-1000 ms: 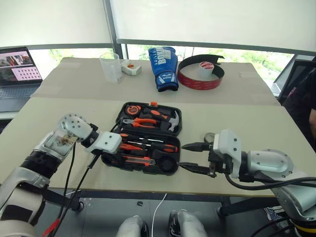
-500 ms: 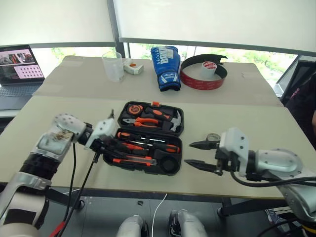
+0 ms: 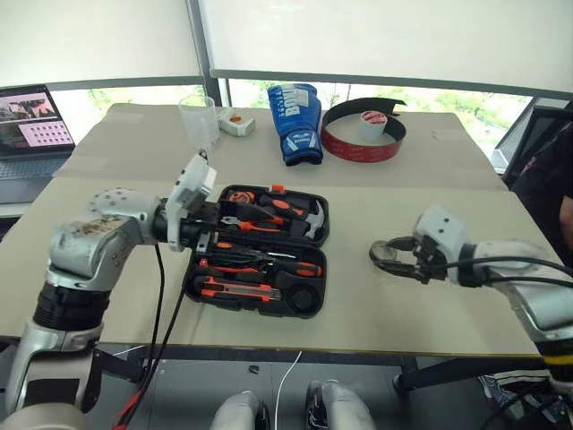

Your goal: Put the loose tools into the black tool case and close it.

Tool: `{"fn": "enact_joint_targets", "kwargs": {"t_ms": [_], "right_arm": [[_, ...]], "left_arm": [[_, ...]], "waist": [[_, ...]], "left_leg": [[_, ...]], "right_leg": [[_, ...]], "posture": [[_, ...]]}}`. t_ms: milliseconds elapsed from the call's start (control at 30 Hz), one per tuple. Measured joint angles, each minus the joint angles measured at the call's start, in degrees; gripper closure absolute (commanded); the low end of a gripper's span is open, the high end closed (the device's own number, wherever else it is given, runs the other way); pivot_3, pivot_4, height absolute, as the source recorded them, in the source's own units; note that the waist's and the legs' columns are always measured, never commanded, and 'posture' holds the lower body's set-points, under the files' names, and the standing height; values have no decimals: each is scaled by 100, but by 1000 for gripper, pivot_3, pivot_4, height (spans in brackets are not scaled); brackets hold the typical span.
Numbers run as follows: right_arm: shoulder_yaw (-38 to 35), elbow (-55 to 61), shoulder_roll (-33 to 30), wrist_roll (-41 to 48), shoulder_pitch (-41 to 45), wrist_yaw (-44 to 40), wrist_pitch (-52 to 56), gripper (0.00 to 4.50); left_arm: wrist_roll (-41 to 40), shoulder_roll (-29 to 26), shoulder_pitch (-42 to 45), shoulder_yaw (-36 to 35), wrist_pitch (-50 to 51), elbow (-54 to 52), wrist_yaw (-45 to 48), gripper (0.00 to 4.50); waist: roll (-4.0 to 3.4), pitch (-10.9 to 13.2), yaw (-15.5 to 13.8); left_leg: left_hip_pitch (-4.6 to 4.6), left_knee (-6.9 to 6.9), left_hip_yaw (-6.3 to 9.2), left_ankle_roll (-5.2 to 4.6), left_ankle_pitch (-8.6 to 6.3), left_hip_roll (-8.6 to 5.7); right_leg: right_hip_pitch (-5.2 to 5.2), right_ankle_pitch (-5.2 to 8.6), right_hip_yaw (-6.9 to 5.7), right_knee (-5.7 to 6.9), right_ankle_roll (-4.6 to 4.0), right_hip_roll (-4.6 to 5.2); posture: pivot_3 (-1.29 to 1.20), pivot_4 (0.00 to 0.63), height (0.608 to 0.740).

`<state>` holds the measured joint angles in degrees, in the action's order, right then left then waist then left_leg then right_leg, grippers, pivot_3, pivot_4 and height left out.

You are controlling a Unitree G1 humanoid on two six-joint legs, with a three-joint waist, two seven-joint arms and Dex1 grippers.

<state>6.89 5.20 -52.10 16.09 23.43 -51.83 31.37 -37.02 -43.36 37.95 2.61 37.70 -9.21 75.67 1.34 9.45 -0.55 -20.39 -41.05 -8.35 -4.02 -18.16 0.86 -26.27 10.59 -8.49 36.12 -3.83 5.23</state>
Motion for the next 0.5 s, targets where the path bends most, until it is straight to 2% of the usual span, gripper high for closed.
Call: {"fn": "enact_joint_targets", "kwargs": {"t_ms": [267,300,467,500], "right_arm": [[395,-1193,337,-661,496,-136,-393,1199],[399,-1263,360,-702,514,-153,-431,1699],[409,-1434,581,-841,557,-250,-584,3135],[412,-1448,607,-860,557,-266,-594,3556]], "left_arm": [[91,-10,-221,84,-10,-231,-109,0],[91,-14,-224,86,-10,-255,-106,0],[193,-25,-223,103,-67,-252,-77,0],[218,-29,-223,108,-90,-248,-69,0]], "waist": [[-2,1,0],[-2,1,-1],[-2,1,1],[-2,1,0]], "left_leg": [[1,0,-2,1,0,0],[3,1,-1,1,0,0],[2,1,-2,1,0,0],[2,1,-2,1,0,0]], "right_leg": [[-1,0,1,0,-1,2],[0,0,1,0,-1,2],[0,0,2,0,-1,2],[0,0,1,0,-2,2]], "posture": [[0,150,727],[0,150,727],[0,150,727],[0,150,727]]}}
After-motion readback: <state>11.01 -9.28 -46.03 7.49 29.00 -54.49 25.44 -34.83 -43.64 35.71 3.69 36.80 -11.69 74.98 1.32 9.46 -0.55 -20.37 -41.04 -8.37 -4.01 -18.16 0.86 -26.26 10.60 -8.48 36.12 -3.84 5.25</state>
